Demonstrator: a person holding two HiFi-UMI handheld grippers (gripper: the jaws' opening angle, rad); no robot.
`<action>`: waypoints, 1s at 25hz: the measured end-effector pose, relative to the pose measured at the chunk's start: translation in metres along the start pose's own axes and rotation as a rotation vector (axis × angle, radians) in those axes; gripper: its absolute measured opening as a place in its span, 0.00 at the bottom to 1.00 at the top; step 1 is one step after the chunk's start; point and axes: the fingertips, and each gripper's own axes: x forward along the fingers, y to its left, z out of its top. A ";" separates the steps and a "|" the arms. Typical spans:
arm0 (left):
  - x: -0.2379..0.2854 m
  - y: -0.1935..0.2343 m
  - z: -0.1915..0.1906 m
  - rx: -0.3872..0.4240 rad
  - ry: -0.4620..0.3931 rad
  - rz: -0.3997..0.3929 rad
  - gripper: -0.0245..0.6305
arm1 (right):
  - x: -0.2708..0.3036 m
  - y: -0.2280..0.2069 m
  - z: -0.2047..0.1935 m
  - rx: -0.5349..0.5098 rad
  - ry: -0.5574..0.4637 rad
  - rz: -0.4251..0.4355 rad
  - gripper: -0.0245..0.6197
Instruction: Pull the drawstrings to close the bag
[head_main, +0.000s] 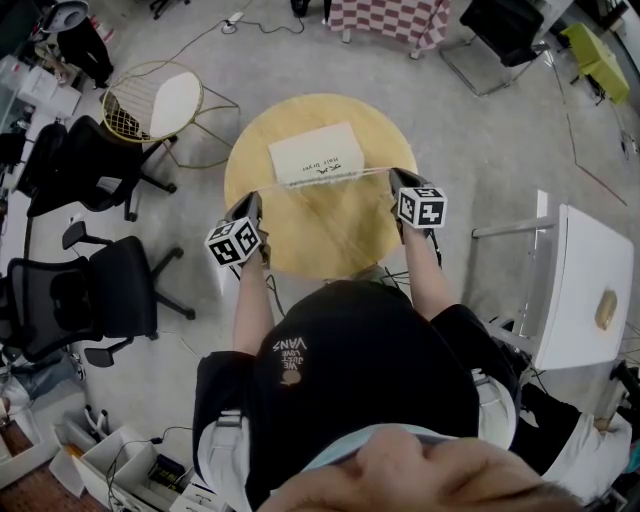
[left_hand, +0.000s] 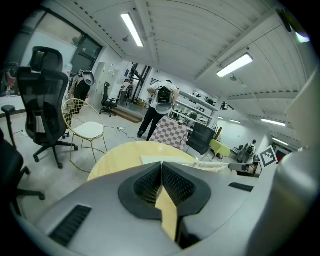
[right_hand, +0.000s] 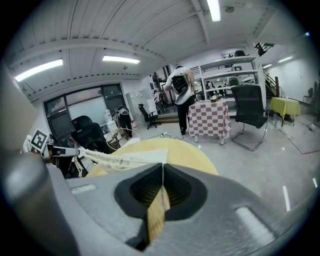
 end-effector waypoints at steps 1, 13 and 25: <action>0.000 0.000 0.000 -0.002 -0.002 0.001 0.06 | 0.000 -0.001 0.000 -0.001 0.002 -0.002 0.04; -0.002 0.009 0.001 -0.031 -0.018 0.013 0.06 | -0.003 -0.012 -0.001 0.008 0.002 -0.022 0.04; -0.005 0.013 0.004 -0.036 -0.021 0.016 0.06 | -0.008 -0.022 -0.004 0.009 0.013 -0.042 0.04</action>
